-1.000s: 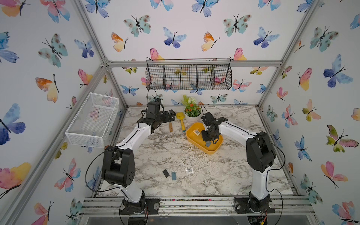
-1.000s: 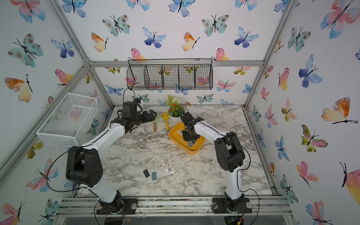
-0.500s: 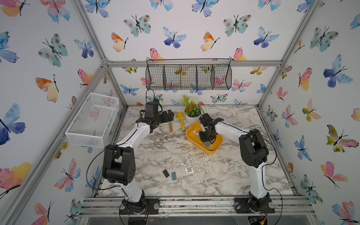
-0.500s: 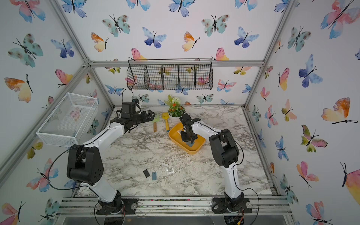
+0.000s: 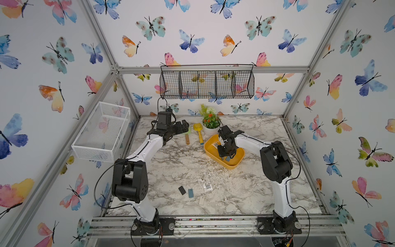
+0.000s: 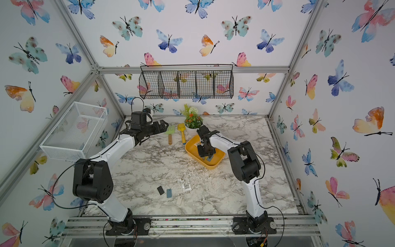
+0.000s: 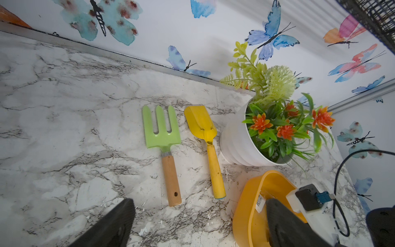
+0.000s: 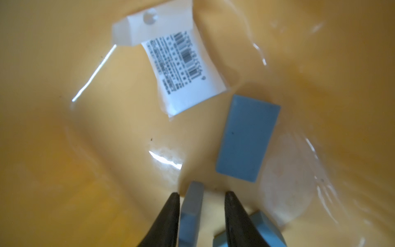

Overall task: Put the eraser in the storage box
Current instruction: Place the eraser in the storage box.

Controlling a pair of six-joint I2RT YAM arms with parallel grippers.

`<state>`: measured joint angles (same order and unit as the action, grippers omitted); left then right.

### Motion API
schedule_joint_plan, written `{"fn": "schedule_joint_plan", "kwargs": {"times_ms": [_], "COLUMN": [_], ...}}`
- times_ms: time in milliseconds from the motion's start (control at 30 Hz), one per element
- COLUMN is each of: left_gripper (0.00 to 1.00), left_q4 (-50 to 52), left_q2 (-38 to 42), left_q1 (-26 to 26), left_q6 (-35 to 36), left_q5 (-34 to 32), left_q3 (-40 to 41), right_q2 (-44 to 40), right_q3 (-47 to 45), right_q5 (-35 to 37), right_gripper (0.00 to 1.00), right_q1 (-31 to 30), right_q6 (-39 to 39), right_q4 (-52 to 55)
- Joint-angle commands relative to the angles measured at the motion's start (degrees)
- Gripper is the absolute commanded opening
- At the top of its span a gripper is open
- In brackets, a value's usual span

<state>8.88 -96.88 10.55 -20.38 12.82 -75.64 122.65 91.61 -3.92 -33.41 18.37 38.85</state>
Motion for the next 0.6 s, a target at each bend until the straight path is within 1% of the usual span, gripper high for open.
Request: {"fn": "schedule_joint_plan", "kwargs": {"times_ms": [0, 100, 200, 333, 400, 467, 567], "left_gripper": [0.98, 0.98, 0.98, 0.98, 0.98, 0.98, 0.98], "left_q4": [-0.6, -0.6, -0.6, -0.5, -0.3, -0.3, -0.1], "left_q2": [-0.5, -0.6, -0.5, -0.5, -0.7, -0.8, -0.8], "left_q1": [-0.3, -0.3, -0.3, -0.4, -0.4, -0.4, -0.4], "left_q6": [0.3, 0.5, 0.5, 0.6, 0.6, 0.6, 0.6], "left_q5": [1.1, 1.2, 1.2, 1.2, 1.3, 1.4, 1.4], "left_q3": [0.0, 0.1, 0.1, 0.1, 0.0, 0.0, 0.0], "right_q2": [0.1, -0.6, -1.2, -1.7, -1.6, -1.8, -4.3], "right_q3": [0.7, 1.4, 2.2, 2.2, 2.0, 2.0, 0.5], "right_q5": [0.0, 1.5, 1.9, 1.0, 0.1, 0.1, -0.1], "right_gripper": [0.46, 0.50, 0.50, 0.49, 0.45, 0.44, 0.45], "right_q1": [0.2, 0.2, 0.2, 0.1, 0.2, 0.2, 0.2], "right_q6": [0.1, -0.1, -0.4, -0.4, -0.6, -0.5, -0.3], "right_q4": [-0.2, 0.1, 0.5, 0.2, 0.1, 0.5, -1.2]}}
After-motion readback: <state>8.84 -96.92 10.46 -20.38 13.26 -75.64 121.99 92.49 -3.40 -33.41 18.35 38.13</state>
